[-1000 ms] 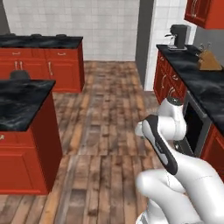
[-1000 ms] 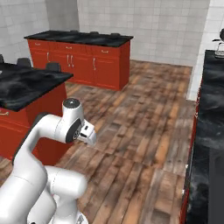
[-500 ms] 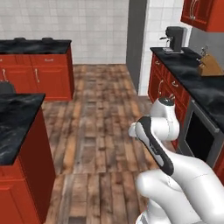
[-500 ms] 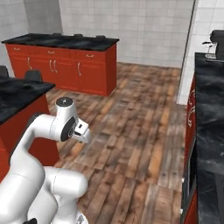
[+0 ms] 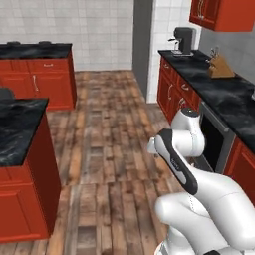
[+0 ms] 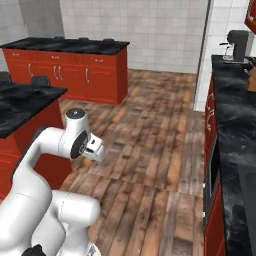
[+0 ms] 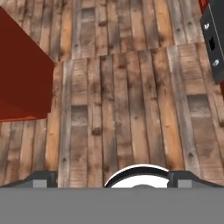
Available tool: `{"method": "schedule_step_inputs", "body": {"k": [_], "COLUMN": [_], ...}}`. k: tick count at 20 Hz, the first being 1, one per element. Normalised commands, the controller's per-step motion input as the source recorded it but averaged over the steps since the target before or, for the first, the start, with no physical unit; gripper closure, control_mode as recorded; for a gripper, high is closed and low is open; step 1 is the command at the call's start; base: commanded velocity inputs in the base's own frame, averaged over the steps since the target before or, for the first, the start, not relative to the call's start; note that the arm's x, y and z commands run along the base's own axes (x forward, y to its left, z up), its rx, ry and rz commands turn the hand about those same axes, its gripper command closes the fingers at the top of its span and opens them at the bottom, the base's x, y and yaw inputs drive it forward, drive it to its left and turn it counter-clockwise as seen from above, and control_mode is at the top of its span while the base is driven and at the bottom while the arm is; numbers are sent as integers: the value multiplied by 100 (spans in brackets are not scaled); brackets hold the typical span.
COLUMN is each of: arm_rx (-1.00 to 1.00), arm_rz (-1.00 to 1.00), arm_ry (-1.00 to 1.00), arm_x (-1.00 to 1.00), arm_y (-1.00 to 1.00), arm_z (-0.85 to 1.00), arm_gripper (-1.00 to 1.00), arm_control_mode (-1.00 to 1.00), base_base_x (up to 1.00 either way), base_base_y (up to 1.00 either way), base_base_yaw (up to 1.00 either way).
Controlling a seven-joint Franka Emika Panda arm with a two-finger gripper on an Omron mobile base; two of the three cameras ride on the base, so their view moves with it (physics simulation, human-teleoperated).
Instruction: Pick the cup and bowl from the counter and place them on the counter next to the sink.
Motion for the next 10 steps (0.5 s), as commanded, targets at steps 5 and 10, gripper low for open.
{"method": "schedule_step_inputs", "body": {"k": [5, 10], "arm_rx": [0, 0], "arm_rz": [0, 0], "arm_ry": [0, 0], "arm_x": [0, 0], "arm_y": [0, 0], "arm_z": [0, 0], "arm_gripper": [-100, -100], "arm_control_mode": [100, 100], "base_base_x": [-68, -7], "base_base_y": [85, 100], "base_base_yaw": [-16, -18]}}
